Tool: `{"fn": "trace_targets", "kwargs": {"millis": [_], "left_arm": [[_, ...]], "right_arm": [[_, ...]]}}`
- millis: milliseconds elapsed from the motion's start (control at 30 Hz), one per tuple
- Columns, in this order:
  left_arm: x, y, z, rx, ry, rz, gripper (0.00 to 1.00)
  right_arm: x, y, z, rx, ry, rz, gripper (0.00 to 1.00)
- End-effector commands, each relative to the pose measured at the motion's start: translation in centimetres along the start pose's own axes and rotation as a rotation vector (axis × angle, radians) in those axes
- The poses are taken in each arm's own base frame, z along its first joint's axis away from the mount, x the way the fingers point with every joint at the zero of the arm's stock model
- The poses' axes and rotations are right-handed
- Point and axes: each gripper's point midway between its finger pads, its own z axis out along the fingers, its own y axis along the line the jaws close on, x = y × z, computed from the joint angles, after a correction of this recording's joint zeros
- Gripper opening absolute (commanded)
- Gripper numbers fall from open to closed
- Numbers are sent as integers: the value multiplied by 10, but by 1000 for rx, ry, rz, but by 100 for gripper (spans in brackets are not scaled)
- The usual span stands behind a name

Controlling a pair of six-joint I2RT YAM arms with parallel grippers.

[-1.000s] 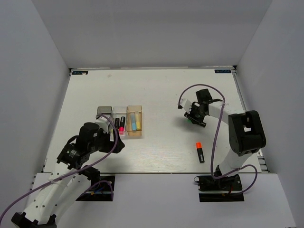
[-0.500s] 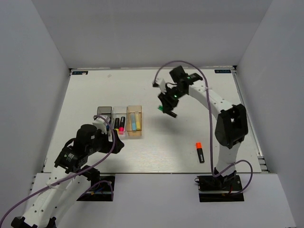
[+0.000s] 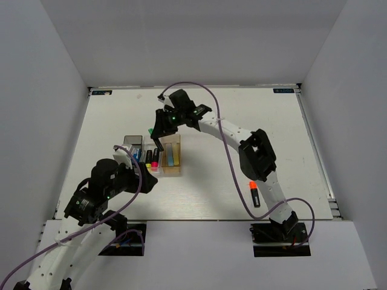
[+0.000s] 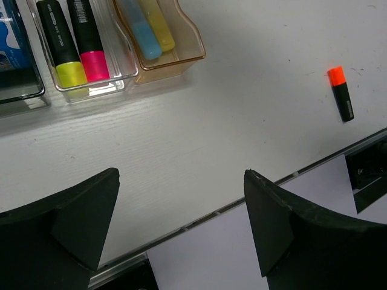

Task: Sort the stationery into containers
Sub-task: Place the pen in the storage box.

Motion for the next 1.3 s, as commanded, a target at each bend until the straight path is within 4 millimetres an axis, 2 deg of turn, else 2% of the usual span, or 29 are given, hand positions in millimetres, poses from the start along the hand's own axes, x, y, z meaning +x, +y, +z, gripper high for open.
{"fn": "trace_targets", "kwargs": {"millis": [0, 100, 300, 367, 400, 467, 533, 633, 767, 833, 900, 933, 967, 1000, 1033, 1067, 1100, 1167, 1200, 1233, 1267], "left_arm": [[-17, -5, -6, 8, -58, -17, 94], [-16, -6, -3, 13, -56, -30, 94], [-13, -4, 0, 6, -43, -39, 94], [-9, -3, 1, 1, -30, -43, 94], [-10, -3, 2, 3, -37, -41, 94], [-9, -3, 3, 6, -31, -42, 94], [-9, -4, 3, 14, -38, -40, 94], [-11, -7, 2, 25, -44, -37, 94], [-14, -11, -1, 40, -43, -38, 94], [-14, -12, -1, 46, -37, -38, 91], [-17, -17, -3, 63, -40, -43, 81], [-19, -20, -5, 78, -44, -39, 62], [-20, -20, -4, 78, -41, -45, 50], [-21, -23, -3, 90, -36, -48, 38], [-23, -29, -1, 112, -13, -47, 17], [-25, -32, 1, 124, -6, -48, 10], [-27, -42, 2, 173, 7, -50, 2], [-29, -51, 15, 207, 49, -67, 0], [-38, -63, 19, 257, 27, -65, 0], [-33, -71, 28, 276, 70, -62, 0], [-33, -75, 37, 277, 96, -53, 0]], "right_arm": [[-50, 26, 15, -51, -189, 113, 0], [-46, 16, 36, -8, -215, 101, 0], [-31, -6, 57, 33, -191, 82, 0], [-24, -7, 59, 21, -173, 61, 9], [-23, -4, 57, 18, -170, 51, 24], [-16, -6, 58, 17, -153, 38, 31], [-17, -4, 52, 18, -156, 28, 34], [-17, 0, 47, 22, -157, 8, 45], [-16, 4, 41, 27, -158, -14, 49], [-12, 5, 40, 22, -148, -15, 52], [-15, 17, 32, -2, -151, -35, 48], [-22, 24, 23, -11, -168, -57, 39], [-25, 31, 17, -27, -173, -80, 9], [-35, 48, -3, -36, -193, -129, 0], [-40, 52, -12, -32, -204, -150, 0], [-36, 46, -19, 12, -184, -235, 0], [-54, 56, -47, 55, -246, -287, 0], [-58, 27, -68, 240, -261, -377, 0], [-60, -8, -98, 447, -290, -404, 0], [-55, -25, -109, 521, -276, -414, 0], [-59, -41, -132, 600, -284, -438, 7]]}}
